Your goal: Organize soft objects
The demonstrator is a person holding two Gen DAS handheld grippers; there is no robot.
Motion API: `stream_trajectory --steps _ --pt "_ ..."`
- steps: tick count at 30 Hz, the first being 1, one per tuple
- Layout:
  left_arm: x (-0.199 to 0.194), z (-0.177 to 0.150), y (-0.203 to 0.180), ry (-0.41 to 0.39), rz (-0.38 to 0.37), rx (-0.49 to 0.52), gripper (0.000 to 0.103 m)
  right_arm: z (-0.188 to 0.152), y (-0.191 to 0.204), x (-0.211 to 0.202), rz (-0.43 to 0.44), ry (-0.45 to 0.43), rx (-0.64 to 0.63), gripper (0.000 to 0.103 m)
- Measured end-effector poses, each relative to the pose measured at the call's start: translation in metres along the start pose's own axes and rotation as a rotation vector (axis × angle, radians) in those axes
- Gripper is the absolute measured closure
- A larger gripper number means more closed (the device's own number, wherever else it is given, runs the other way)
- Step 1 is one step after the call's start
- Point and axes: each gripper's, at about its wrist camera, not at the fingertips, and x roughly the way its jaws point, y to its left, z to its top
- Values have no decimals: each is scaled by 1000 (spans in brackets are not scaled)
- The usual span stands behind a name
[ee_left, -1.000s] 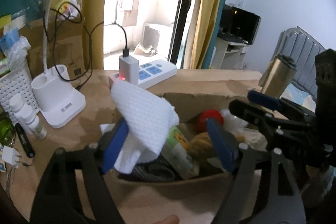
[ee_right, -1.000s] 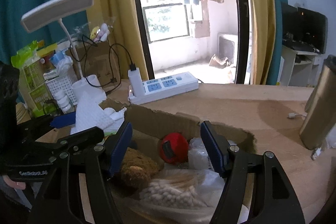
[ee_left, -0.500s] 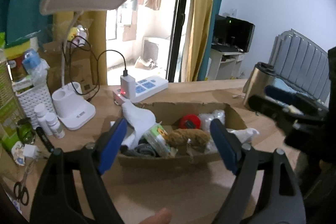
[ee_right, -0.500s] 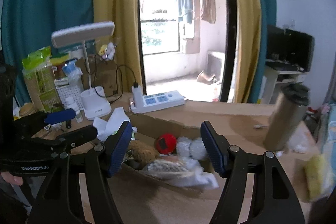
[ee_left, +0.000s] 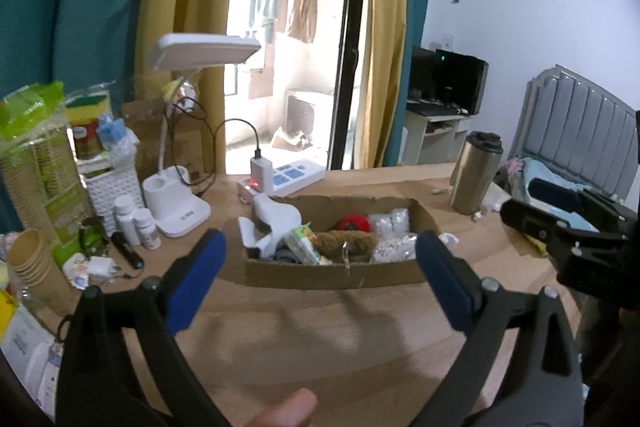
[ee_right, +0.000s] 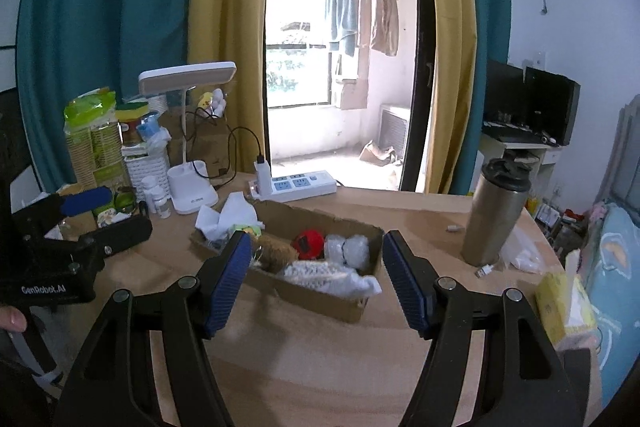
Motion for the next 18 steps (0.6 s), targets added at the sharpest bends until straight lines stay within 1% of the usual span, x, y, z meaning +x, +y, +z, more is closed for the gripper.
stream_trajectory --steps 4,6,10,14,18 --pt "-15 -4 -3 -4 0 -6 6 -9 3 -17 -6 -3 -1 32" --pt "-22 -7 -5 -6 -13 -5 6 -15 5 -26 -16 -4 -3 32" --pt "-33 -14 -11 -8 -10 21 6 -26 6 -43 -38 -15 -2 32" --pt "-43 -25 -16 -4 -15 44 6 -39 5 -56 -40 -21 18 32" --pt "-54 -37 -13 -23 -25 21 6 -54 9 -61 -35 -6 29 32"
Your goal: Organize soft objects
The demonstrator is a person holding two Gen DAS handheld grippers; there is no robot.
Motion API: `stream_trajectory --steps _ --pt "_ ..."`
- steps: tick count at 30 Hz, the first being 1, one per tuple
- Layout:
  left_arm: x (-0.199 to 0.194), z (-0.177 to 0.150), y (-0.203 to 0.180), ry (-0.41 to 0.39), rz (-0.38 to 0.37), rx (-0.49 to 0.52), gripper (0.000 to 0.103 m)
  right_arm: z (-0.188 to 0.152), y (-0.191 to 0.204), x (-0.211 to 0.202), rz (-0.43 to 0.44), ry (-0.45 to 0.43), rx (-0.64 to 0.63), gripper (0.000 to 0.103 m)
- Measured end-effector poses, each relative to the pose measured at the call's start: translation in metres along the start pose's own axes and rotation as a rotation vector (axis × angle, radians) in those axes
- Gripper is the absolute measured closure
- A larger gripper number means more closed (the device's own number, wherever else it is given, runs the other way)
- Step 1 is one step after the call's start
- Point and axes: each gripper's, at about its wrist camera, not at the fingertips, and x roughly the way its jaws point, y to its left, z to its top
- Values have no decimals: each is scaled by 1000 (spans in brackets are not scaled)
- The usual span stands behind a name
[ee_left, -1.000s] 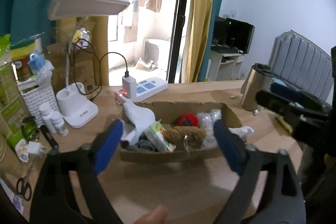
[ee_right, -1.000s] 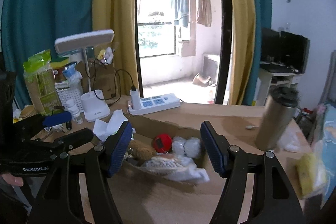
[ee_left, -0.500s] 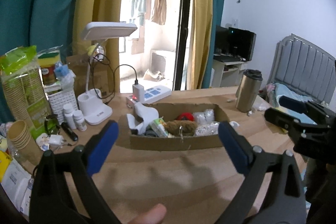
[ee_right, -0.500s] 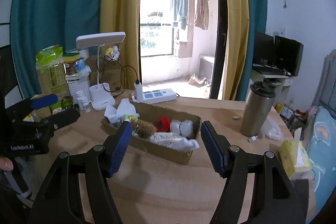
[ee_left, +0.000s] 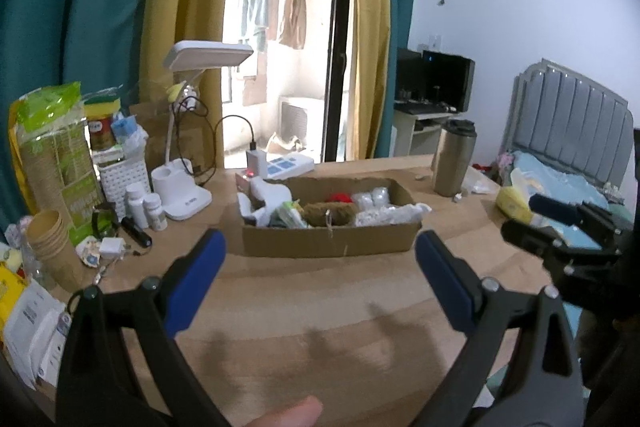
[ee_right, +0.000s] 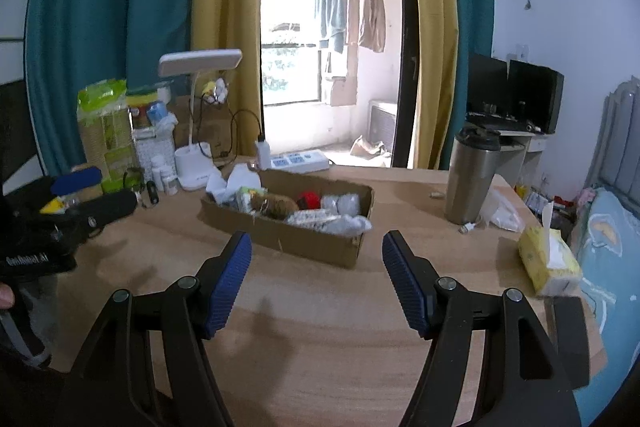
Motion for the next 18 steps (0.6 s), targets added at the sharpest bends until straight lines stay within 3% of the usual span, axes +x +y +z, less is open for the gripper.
stream_trajectory --steps 5,18 --pt "-14 -13 1 -39 2 3 6 -16 12 -9 -2 -9 -18 32" --pt "-19 -30 8 -33 28 -8 6 -30 25 -13 22 -7 -40 32"
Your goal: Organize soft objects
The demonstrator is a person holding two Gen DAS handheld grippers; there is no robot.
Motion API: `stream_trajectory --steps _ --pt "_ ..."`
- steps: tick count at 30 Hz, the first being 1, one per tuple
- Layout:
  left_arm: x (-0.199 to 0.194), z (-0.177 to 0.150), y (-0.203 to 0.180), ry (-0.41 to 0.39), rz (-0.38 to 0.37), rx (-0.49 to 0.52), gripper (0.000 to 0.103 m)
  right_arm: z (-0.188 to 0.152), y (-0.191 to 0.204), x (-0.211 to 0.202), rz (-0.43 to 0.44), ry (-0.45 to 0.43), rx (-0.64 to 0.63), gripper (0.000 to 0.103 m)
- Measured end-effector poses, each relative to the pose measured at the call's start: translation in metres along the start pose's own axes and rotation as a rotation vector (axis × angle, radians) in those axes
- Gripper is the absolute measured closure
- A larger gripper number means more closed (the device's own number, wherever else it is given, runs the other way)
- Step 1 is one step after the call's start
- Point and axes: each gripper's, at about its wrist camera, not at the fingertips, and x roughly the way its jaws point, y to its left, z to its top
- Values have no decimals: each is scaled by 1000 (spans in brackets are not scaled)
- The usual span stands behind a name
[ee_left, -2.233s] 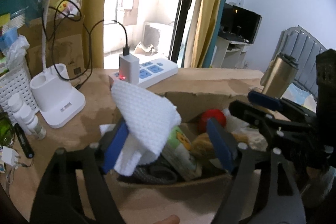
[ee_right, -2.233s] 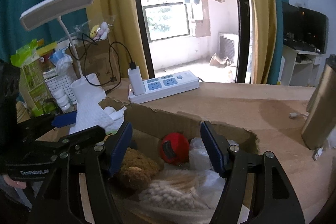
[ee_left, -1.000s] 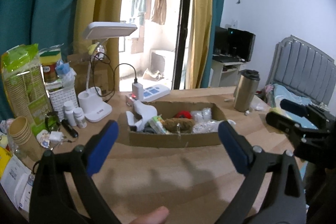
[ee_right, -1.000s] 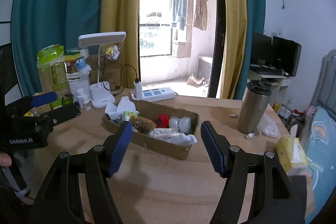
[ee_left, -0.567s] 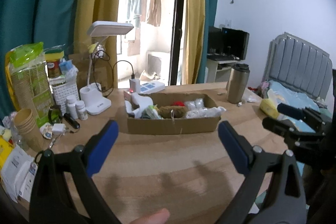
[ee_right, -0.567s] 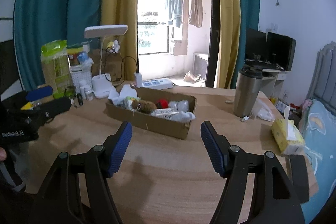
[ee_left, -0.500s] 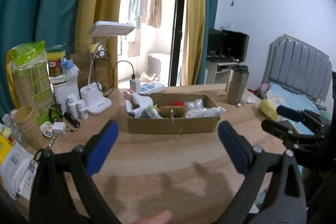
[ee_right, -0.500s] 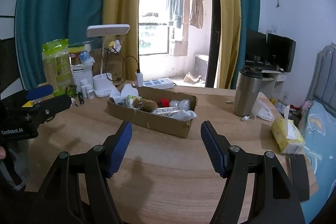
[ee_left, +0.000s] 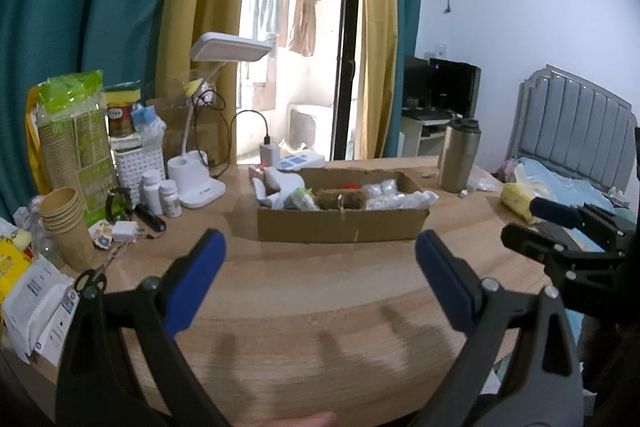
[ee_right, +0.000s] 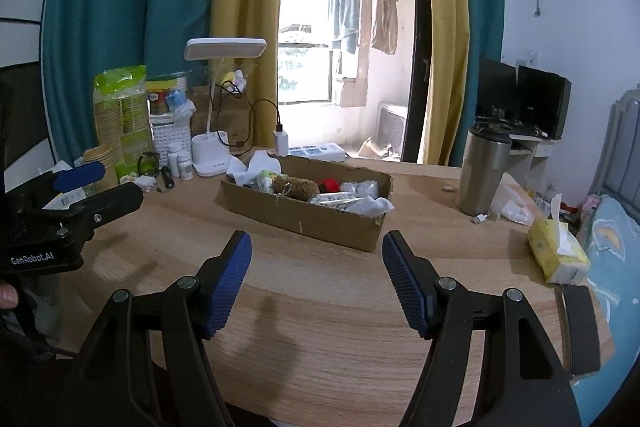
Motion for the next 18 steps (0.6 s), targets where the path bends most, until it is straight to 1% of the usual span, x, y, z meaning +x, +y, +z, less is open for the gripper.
stream_trajectory --steps 18 --pt "2 -3 -5 6 -11 12 6 -6 -6 7 -1 16 29 32"
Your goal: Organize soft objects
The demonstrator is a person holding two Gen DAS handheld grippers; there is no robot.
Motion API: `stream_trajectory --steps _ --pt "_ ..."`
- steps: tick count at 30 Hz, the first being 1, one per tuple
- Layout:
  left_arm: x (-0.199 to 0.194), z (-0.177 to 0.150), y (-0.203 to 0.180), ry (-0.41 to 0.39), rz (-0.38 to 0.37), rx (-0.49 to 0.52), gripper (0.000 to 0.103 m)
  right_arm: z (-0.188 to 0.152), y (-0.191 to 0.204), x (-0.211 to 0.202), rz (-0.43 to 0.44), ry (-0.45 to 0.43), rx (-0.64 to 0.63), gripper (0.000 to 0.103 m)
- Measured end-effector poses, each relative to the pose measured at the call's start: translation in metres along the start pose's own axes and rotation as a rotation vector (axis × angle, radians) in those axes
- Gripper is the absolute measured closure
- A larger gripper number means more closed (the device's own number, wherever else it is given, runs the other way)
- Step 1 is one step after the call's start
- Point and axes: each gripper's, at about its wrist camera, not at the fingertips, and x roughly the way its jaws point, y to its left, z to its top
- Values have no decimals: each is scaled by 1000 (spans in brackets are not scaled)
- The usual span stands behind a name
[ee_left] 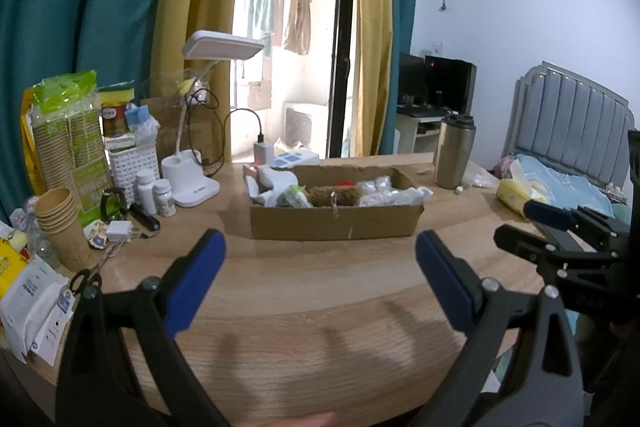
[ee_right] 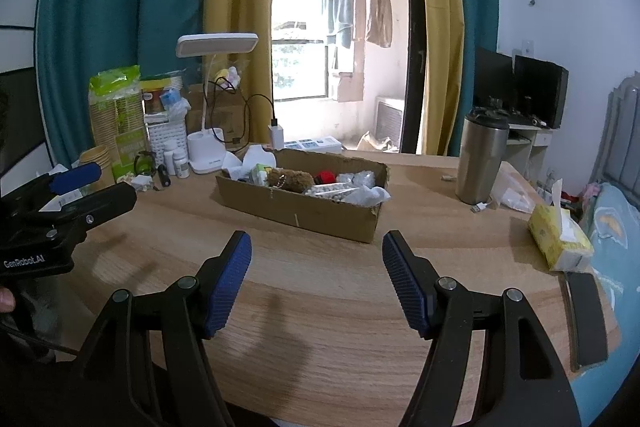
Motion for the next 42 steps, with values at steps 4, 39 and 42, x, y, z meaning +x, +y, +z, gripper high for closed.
stream_trajectory --steps 4,39,42 --pt "1 -1 -2 3 -1 0 6 -2 -2 -1 -4 -5 5 32" --pt "1 -6 -4 9 -4 -4 6 -4 2 0 10 5 5 32" --pt "1 -6 -5 9 -4 -4 6 -4 0 0 9 3 12 32"
